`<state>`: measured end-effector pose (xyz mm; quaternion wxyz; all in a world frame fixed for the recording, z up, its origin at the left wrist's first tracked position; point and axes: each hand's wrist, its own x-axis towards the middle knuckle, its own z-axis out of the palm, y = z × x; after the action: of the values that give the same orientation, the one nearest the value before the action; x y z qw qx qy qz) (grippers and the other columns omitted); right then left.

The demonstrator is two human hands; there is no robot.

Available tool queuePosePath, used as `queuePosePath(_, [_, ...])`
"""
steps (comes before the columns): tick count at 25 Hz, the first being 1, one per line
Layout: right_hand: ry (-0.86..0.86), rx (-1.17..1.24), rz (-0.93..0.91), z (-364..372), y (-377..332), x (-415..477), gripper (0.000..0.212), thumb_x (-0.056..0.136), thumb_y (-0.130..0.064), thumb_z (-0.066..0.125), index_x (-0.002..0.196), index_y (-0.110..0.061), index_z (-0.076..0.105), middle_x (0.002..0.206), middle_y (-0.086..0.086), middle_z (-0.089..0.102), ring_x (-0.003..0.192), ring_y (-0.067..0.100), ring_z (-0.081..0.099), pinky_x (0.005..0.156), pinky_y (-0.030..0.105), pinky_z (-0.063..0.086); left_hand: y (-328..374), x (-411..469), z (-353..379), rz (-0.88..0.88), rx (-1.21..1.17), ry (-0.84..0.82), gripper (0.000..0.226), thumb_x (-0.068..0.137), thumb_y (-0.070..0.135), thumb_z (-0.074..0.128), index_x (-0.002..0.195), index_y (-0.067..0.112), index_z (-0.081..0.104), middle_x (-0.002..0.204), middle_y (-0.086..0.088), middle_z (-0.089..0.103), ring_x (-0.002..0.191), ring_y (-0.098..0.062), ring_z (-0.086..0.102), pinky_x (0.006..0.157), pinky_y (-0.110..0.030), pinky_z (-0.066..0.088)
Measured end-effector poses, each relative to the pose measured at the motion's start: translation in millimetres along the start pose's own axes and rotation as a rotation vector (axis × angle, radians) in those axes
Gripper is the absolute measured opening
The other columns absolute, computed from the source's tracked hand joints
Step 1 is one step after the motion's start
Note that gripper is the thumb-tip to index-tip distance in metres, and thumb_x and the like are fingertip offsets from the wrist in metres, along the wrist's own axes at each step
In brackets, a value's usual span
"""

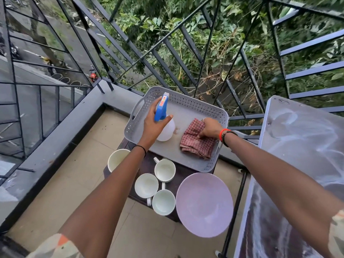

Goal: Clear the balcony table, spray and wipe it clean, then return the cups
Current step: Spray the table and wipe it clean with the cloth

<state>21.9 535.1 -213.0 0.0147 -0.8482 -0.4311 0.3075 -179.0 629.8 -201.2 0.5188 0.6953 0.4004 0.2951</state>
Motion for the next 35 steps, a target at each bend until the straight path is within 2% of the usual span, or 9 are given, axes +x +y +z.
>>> queuePosePath(5, [-0.036,0.145,0.009,-16.6,11.5,-10.4,0.047,0.068,-0.022,0.084,0.105,0.000,0.064,0.112,0.016,0.066,0.106,0.032,0.060,0.093,0.042,0.049,2.6,11.8,10.1,-0.184,-0.005,0.041,0.040,0.093,0.006,0.059,0.129,-0.006,0.048,0.096,-0.010,0.048,0.068,-0.006,0.044,0.061,-0.010,0.038])
queuePosePath(8, [-0.069,0.251,0.006,-22.9,17.4,-16.5,0.049,0.068,-0.020,0.084,0.108,-0.002,0.063,0.112,0.015,0.066,0.108,0.031,0.060,0.096,0.043,0.049,3.5,10.7,11.6,-0.187,-0.006,0.057,0.041,0.093,0.007,0.058,0.131,-0.006,0.047,0.096,-0.007,0.047,0.072,-0.012,0.044,0.064,-0.019,0.037])
queuePosePath(12, [-0.059,0.398,-0.001,-28.9,15.4,-27.6,0.046,0.070,-0.016,0.082,0.109,-0.003,0.060,0.108,0.010,0.065,0.102,0.026,0.060,0.094,0.038,0.050,10.1,10.8,11.2,-0.150,0.038,0.108,0.040,0.093,0.006,0.058,0.127,-0.010,0.047,0.097,-0.009,0.042,0.075,-0.015,0.041,0.064,-0.012,0.036])
queuePosePath(16, [-0.033,0.585,-0.035,-34.3,9.5,-41.2,0.034,0.072,-0.008,0.079,0.099,-0.007,0.058,0.098,0.010,0.065,0.096,0.026,0.062,0.085,0.035,0.052,31.7,8.7,5.8,-0.082,0.066,0.153,0.019,0.091,0.005,0.059,0.106,0.005,0.047,0.099,-0.011,0.040,0.068,-0.008,0.040,0.065,-0.014,0.036])
queuePosePath(19, [0.025,0.756,0.002,-39.5,5.3,-55.3,0.040,0.072,-0.008,0.080,0.106,-0.003,0.060,0.104,0.012,0.067,0.098,0.026,0.063,0.080,0.033,0.054,57.8,6.2,-3.3,-0.009,0.079,0.173,0.032,0.088,0.006,0.062,0.118,0.005,0.052,0.095,-0.004,0.046,0.064,-0.007,0.043,0.056,-0.009,0.038])
queuePosePath(23, [0.091,1.119,0.015,-51.7,-3.1,-87.6,0.032,0.074,-0.004,0.076,0.103,-0.008,0.062,0.104,0.009,0.068,0.094,0.023,0.065,0.078,0.031,0.054,101.8,0.9,-11.8,0.132,0.128,0.175,0.024,0.077,0.021,0.057,0.091,0.001,0.055,0.076,-0.017,0.053,0.061,-0.030,0.050,0.056,-0.040,0.044])
queuePosePath(26, [0.101,1.417,0.067,-60.4,-5.4,-112.6,0.035,0.074,-0.005,0.076,0.107,-0.008,0.064,0.110,0.011,0.069,0.101,0.029,0.066,0.084,0.039,0.055,140.1,-7.1,-8.7,0.263,0.151,0.125,0.035,0.079,0.015,0.053,0.109,0.001,0.066,0.089,-0.009,0.067,0.067,-0.045,0.060,0.060,-0.050,0.053])
queuePosePath(30, [0.126,1.770,0.079,-80.3,1.4,-161.4,0.024,0.082,-0.002,0.067,0.104,-0.011,0.064,0.095,0.006,0.072,0.081,0.020,0.071,0.066,0.032,0.059,185.2,-23.5,-2.9,0.286,0.215,0.041,0.036,0.077,0.022,0.051,0.106,0.008,0.067,0.088,-0.006,0.072,0.061,-0.036,0.066,0.062,-0.049,0.057])
queuePosePath(35, [0.167,1.965,0.079,-89.0,38.9,-232.7,0.038,0.084,-0.004,0.064,0.122,-0.008,0.058,0.109,0.013,0.068,0.079,0.019,0.072,0.063,0.033,0.059,223.7,-60.7,22.4,0.323,0.288,-0.074,0.043,0.076,0.037,0.050,0.102,0.005,0.062,0.079,-0.016,0.072,0.059,-0.029,0.070,0.059,-0.048,0.058])
